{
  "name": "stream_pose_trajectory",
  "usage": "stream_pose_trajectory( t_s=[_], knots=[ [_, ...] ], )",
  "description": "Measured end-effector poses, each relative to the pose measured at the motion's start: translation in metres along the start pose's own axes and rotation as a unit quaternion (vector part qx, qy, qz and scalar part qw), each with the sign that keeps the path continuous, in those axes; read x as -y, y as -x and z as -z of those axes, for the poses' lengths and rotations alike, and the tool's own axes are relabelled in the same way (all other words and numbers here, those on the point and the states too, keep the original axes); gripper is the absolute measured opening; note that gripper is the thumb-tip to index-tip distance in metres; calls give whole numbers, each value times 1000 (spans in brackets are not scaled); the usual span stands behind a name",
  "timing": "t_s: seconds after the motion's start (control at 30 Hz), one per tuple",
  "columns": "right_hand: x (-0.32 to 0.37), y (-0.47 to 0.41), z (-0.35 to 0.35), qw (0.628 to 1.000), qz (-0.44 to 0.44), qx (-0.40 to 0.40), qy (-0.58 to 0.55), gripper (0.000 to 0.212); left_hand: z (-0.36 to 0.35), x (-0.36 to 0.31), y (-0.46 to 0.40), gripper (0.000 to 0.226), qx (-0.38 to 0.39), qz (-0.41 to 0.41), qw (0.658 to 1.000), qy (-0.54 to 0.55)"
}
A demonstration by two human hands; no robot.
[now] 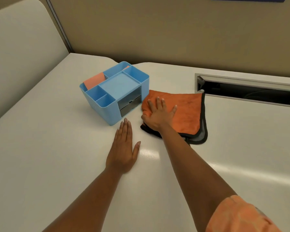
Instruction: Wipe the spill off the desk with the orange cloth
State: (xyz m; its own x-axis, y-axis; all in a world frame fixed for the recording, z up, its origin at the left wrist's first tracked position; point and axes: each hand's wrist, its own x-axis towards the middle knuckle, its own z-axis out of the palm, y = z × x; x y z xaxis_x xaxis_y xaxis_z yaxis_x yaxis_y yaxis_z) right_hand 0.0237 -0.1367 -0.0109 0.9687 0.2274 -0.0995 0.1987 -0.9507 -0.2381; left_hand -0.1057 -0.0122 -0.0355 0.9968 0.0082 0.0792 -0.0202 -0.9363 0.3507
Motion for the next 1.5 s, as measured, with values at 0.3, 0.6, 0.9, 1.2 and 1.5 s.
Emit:
stream_pose_trajectory(
  t_s=[0.3, 0.6, 0.9, 1.2, 1.5],
  knots=[
    [36, 35, -13, 998, 19, -31, -42, 61, 4, -3, 0, 71, -16, 0, 998, 62],
    [31, 50, -8, 996, 89, 4, -5, 51, 6, -5, 1, 62, -36, 6, 996, 83],
    [5, 68, -7, 996, 85, 2, -7, 49, 3, -1, 4, 70, -41, 61, 997, -31],
    [13, 75, -5, 971, 228, 63, 9, 57, 5, -3, 5, 68, -81, 50, 995, -33],
    [-46, 101, 10, 962, 265, 60, -18, 65, 7, -4, 6, 66, -86, 64, 993, -53]
  ],
)
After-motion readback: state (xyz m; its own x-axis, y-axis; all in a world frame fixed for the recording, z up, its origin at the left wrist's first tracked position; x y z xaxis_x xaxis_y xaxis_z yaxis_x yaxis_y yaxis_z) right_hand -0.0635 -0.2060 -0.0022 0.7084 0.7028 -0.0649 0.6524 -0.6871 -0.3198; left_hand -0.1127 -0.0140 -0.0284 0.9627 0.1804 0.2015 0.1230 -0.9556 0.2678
